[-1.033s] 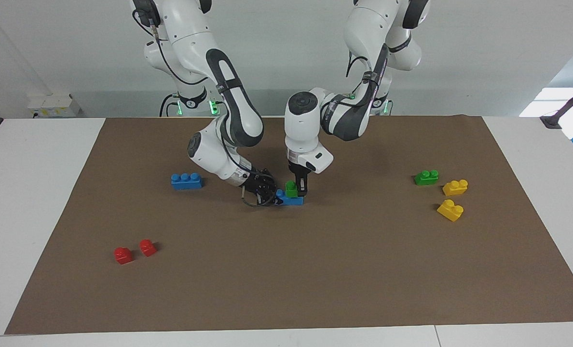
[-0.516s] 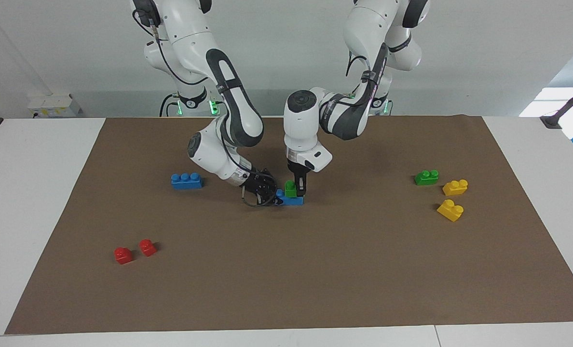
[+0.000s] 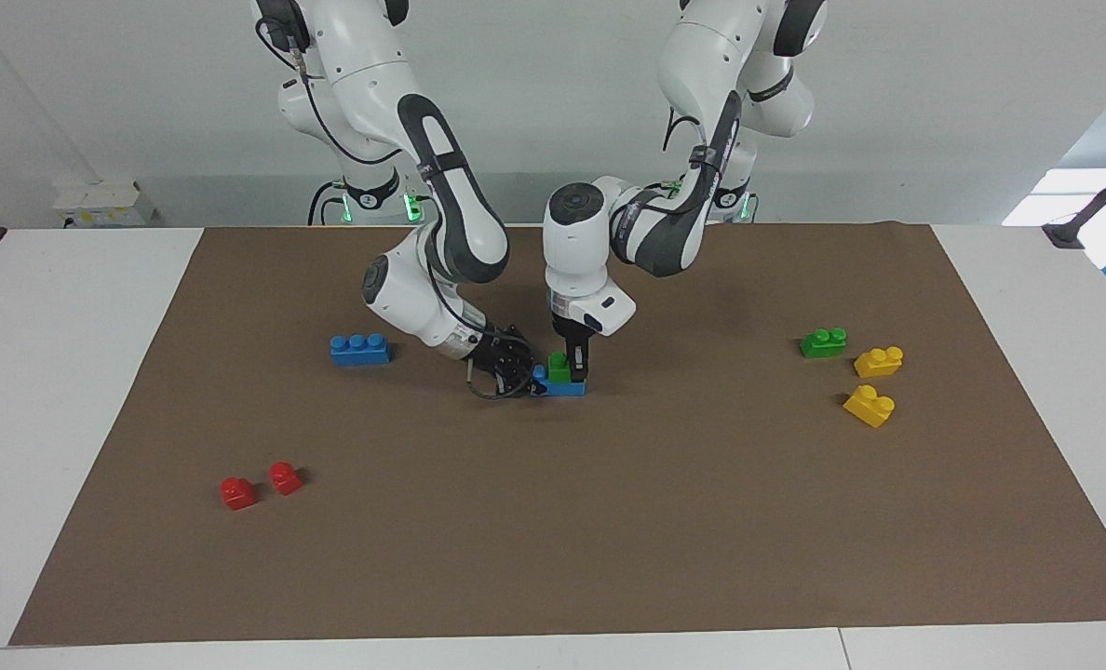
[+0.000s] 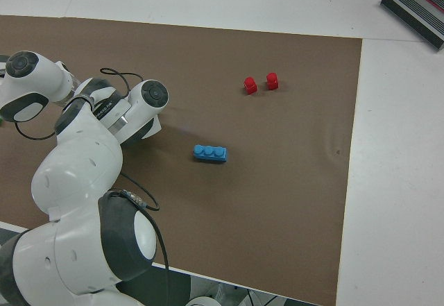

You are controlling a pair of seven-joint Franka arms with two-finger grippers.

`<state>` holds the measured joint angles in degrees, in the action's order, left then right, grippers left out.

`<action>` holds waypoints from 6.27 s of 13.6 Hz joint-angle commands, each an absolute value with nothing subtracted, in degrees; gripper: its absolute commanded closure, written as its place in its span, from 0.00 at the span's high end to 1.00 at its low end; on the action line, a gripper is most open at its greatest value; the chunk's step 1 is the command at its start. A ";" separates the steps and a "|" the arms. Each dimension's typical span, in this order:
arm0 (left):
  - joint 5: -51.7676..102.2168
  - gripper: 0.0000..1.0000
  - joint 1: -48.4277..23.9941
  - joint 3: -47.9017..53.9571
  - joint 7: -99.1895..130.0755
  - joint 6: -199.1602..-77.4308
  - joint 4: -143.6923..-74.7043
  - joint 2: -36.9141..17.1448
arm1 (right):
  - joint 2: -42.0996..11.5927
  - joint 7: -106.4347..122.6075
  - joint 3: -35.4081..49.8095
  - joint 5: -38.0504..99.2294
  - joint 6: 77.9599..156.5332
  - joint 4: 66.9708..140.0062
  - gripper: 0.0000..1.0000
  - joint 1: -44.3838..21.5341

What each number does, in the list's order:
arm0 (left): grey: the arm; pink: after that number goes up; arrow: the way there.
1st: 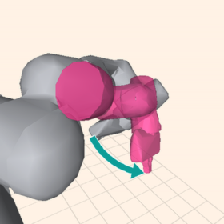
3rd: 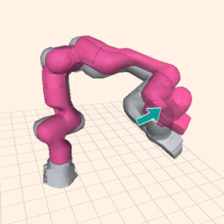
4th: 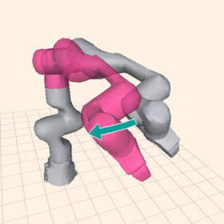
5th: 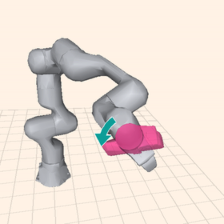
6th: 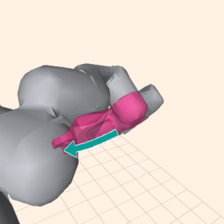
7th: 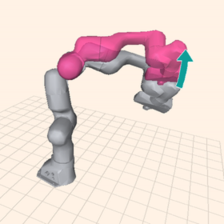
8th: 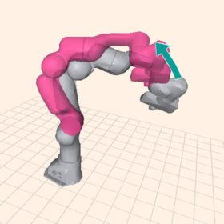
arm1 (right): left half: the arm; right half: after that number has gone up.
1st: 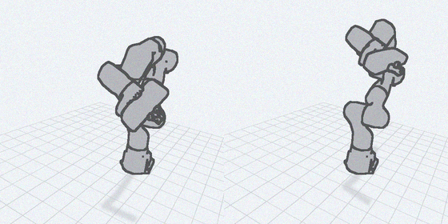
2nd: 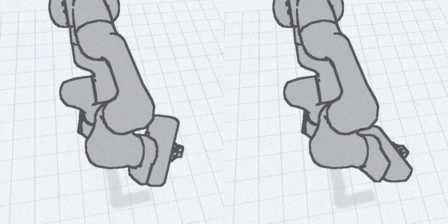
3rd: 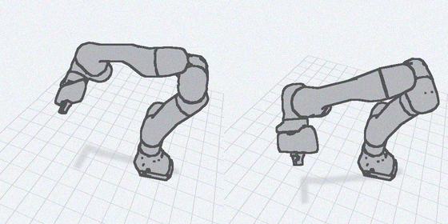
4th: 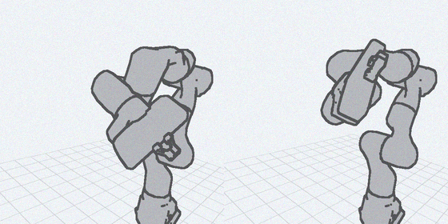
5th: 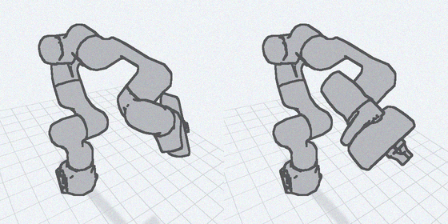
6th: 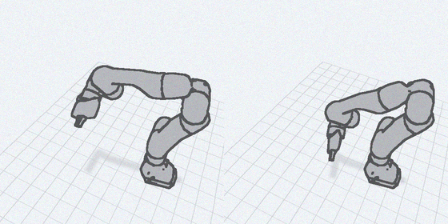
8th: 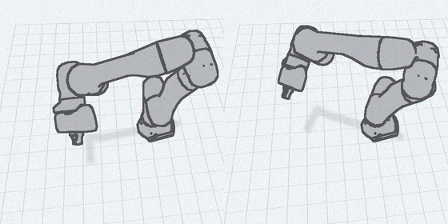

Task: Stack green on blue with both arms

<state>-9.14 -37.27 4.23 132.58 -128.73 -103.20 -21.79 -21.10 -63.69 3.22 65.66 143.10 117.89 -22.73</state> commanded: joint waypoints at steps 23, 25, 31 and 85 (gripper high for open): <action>-7.48 1.00 -20.50 3.60 93.82 -115.93 -105.21 -4.75 | -18.54 -59.96 2.99 35.75 135.20 111.28 1.00 -11.36; -5.55 1.00 -16.54 3.60 84.86 -115.67 -105.21 -3.44 | -18.11 -52.95 3.08 26.93 130.89 108.56 1.00 -8.36; -0.53 1.00 -5.55 3.34 56.73 -112.95 -104.77 0.26 | -13.90 -22.27 2.99 10.49 122.97 105.29 1.00 -1.76; 1.76 1.00 3.34 3.08 -2.46 -88.15 -88.86 -2.99 | 1.23 2.90 2.90 -1.32 91.93 96.42 1.00 2.20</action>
